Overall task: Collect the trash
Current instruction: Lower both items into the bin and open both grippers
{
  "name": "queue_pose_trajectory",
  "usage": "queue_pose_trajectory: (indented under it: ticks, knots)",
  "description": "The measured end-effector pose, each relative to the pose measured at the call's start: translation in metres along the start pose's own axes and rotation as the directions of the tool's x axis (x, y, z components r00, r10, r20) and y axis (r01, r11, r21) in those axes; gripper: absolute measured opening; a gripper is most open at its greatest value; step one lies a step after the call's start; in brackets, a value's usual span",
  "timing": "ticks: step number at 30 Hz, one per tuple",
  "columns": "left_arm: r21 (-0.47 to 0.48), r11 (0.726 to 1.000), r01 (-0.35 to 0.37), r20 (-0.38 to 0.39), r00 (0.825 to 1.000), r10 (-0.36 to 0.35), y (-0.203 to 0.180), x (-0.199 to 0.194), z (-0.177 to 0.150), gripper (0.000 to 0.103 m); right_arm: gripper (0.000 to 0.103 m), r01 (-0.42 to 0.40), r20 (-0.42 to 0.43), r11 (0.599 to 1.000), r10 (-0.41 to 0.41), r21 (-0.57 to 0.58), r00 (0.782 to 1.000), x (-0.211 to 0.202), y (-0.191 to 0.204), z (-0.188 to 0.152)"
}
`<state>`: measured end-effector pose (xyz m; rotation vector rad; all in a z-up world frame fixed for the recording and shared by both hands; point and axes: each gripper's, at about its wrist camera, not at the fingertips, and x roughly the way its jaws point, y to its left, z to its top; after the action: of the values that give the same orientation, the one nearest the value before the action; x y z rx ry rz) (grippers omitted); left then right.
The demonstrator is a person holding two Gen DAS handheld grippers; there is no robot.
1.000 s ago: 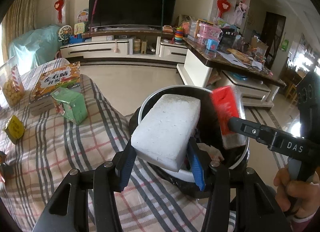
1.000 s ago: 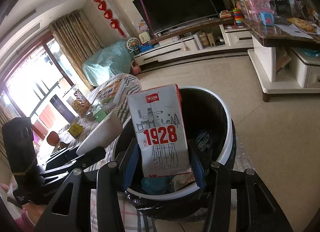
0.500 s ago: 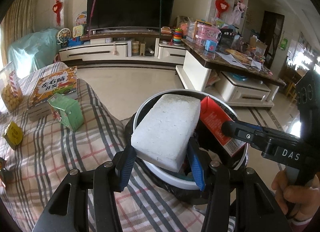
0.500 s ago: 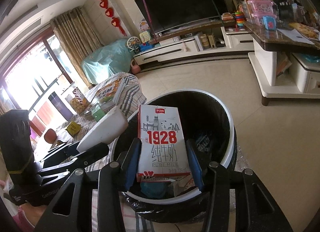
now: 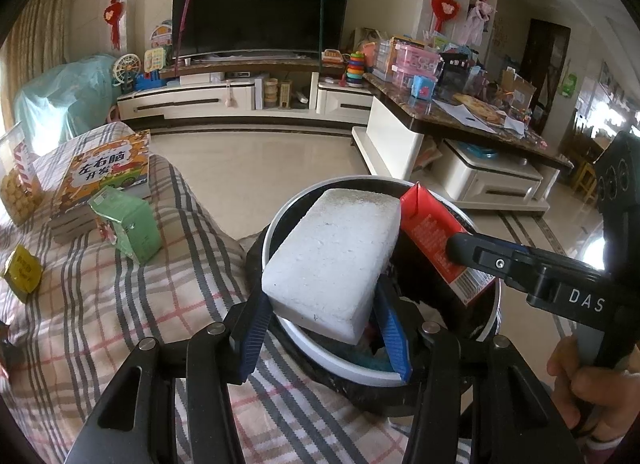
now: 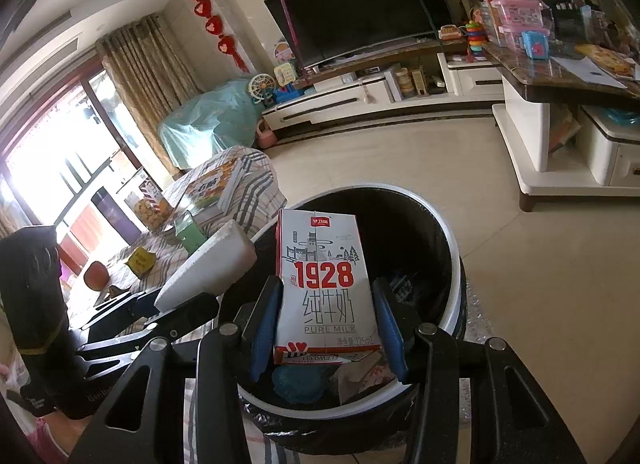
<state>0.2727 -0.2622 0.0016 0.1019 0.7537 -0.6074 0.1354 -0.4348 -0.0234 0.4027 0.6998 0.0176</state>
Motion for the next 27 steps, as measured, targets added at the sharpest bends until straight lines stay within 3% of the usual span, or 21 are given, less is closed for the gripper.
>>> queue_pose_trajectory:
  ticks: [27]
  knots:
    - [0.016,1.0,0.002,-0.002,1.0,-0.002,-0.007,0.004,0.005,0.053,0.046,0.021,0.001,1.0,-0.021,0.002,1.0,0.002,-0.004,0.011]
